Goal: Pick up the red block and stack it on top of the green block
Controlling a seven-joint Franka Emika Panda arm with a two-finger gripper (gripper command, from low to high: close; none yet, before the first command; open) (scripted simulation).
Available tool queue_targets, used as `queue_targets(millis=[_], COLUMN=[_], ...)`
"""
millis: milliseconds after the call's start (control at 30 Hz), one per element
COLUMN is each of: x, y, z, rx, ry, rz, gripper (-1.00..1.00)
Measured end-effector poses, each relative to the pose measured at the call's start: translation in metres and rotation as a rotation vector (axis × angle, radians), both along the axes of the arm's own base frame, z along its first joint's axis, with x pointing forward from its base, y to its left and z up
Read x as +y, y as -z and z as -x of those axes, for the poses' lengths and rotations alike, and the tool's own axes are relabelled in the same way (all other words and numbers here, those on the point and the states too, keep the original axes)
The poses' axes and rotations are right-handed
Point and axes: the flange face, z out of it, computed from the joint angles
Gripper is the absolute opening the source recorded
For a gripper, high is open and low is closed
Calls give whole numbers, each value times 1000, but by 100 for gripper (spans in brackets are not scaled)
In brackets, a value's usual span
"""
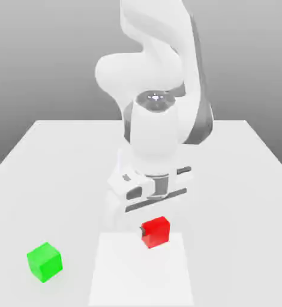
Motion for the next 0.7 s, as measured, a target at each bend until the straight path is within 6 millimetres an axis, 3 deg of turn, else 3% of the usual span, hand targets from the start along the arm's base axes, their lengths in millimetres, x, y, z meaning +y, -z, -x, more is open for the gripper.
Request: queue_targets(millis=[67, 200, 267, 367, 433, 567, 600, 700], x=[-10, -67, -111, -211, -227, -230, -231, -231], y=[-7, -18, -24, -32, -23, 12, 20, 20], z=[-11, -32, -37, -30, -35, -35, -35, -35], rx=[3, 7, 7, 3, -1, 0, 1, 1], ry=[-1, 75, 144, 310, 318, 319, 320, 320], rz=[2, 3, 2, -1, -1, -1, -1, -1], gripper=[-100, -100, -100, -100, -100, -100, 100, 100])
